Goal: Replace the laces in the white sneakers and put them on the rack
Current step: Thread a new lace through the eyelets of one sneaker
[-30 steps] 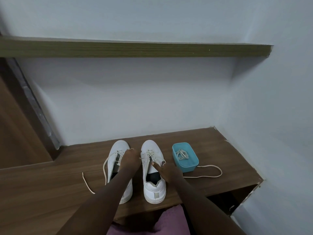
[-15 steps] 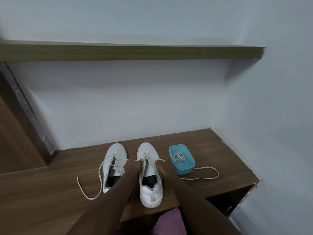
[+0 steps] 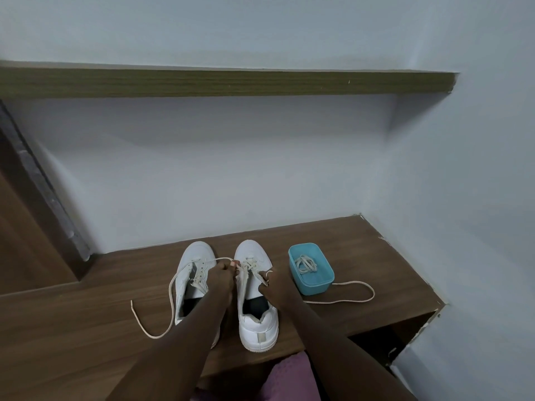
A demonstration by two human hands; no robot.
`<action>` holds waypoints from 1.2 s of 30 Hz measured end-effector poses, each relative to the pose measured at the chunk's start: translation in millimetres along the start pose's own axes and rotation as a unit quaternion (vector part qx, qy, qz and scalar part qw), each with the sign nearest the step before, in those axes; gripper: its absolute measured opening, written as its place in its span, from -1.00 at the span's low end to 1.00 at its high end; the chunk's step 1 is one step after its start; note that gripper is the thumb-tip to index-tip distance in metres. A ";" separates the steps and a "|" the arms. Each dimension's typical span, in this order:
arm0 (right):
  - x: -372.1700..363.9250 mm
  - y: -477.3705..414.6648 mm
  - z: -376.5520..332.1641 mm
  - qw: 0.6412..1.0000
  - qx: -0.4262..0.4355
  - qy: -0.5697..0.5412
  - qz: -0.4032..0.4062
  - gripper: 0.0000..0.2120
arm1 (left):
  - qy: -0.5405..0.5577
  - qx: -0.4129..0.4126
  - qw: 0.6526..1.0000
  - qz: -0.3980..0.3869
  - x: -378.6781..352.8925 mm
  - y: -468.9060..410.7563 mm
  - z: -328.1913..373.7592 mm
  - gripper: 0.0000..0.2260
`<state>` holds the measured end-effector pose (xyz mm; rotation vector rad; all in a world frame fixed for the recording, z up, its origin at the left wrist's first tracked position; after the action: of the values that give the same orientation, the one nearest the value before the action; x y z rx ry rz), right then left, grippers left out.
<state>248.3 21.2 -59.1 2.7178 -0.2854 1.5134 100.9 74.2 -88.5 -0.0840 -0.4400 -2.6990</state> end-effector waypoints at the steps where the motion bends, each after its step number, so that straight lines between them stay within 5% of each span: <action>1: -0.5 -0.7 -0.7 1.000 0.007 0.007 0.001 -0.66 | 0.017 0.002 1.000 -0.001 -0.9 -1.5 0.6 -0.78; 8: -0.2 -1.3 -4.3 0.997 0.033 0.064 0.007 -0.70 | 0.151 0.064 0.986 -0.020 -3.8 -1.0 8.0 -0.72; 26: 1.3 -2.5 -7.7 0.999 0.016 0.047 0.008 -0.69 | 0.270 -0.042 0.958 0.087 48.1 -21.0 82.0 -0.72; 31: 28.0 -14.1 -16.3 0.986 -0.095 -0.107 0.088 -0.67 | 0.210 -0.025 0.977 -0.020 32.5 -11.9 92.5 -0.77; 36: 38.1 -27.7 -73.8 0.969 -0.040 -0.227 0.087 -0.78 | 0.108 -0.077 0.986 -0.100 15.1 0.2 102.3 -0.84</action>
<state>210.5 50.4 14.3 3.0059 -0.5890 0.8569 86.6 100.7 10.4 0.2198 -0.1810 -2.8933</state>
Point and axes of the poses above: each hand's wrist, its own y-axis away from the middle knuckle, its own x-axis out of the back of the hand, z = x × y, the point moved 8 cm from there along -y, towards the middle knuckle, and after that the axes turned 14 degrees about z, right-handed, at the moved point
